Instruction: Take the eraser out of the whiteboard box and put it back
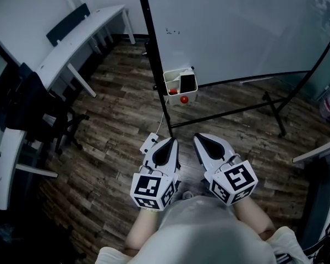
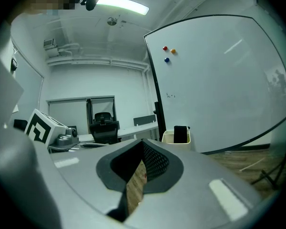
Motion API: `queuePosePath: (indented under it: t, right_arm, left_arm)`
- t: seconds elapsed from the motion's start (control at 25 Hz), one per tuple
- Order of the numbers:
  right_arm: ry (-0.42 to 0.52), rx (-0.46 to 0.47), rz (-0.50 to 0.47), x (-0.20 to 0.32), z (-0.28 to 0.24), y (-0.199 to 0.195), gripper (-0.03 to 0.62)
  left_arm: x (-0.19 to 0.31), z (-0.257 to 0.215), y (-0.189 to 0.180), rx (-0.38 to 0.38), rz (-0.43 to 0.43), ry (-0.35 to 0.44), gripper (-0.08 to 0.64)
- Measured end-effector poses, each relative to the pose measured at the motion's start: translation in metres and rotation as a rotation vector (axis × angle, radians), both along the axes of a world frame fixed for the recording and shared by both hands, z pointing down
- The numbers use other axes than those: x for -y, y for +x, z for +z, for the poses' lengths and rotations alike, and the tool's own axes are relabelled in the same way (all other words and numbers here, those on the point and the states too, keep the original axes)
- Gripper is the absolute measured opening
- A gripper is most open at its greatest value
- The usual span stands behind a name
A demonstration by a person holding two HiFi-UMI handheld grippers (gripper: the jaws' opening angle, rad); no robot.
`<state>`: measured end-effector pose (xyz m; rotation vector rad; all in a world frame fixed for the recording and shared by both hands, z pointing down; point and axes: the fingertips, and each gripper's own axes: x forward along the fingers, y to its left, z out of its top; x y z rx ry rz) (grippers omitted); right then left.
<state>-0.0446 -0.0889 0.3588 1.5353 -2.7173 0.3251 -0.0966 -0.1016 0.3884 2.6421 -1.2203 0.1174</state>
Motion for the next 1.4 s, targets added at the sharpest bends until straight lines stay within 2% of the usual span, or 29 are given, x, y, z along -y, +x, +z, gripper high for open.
queuePosePath:
  t: [0.52,1.04,1.24,1.4]
  right_arm:
    - [-0.033,-0.01,0.039,0.021,0.009,-0.004,0.008]
    - [-0.053,-0.014,0.052,0.038,0.012,0.012,0.008]
    - [-0.051,-0.005,0.049,0.053,0.011,0.022,0.008]
    - [-0.048,-0.002,0.05,0.067,0.008,0.033,0.008]
  left_arm:
    - [0.031,0.006,-0.007,-0.008,0.048,-0.012,0.0]
    - [0.068,-0.003,0.01,-0.013,0.104,0.0,0.001]
    - [0.088,-0.007,0.024,-0.008,0.163,0.008,0.079]
    - [0.108,-0.009,0.036,0.026,0.198,0.02,0.141]
